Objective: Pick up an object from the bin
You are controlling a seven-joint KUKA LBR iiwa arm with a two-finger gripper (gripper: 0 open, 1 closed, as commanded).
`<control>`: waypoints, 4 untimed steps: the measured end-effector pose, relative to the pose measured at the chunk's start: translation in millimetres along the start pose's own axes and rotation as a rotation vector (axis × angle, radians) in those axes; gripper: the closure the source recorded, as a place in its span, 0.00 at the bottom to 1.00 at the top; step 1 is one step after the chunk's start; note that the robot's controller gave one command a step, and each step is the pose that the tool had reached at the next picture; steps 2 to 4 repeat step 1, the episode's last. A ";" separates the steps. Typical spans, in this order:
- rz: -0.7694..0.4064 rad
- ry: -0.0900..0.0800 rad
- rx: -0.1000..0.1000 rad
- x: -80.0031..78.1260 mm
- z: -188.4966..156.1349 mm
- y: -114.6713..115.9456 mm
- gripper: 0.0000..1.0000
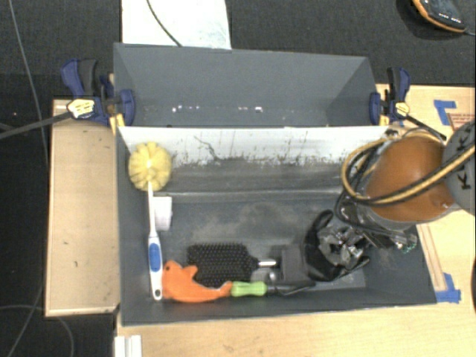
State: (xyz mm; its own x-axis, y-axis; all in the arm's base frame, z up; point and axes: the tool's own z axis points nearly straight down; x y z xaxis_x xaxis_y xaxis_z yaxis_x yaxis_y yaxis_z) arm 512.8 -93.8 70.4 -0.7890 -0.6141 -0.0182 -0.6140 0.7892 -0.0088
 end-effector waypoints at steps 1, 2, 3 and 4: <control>-0.107 -0.008 0.005 11.8 -12.0 -6.9 0.00; -0.107 -0.008 0.005 11.8 -12.0 -6.9 0.00; -0.107 -0.008 0.005 11.8 -12.0 -6.9 0.00; -0.107 -0.008 0.005 11.8 -12.0 -6.9 0.00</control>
Offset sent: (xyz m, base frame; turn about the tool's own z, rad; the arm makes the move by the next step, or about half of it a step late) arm 0.0000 0.0000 0.0000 0.0000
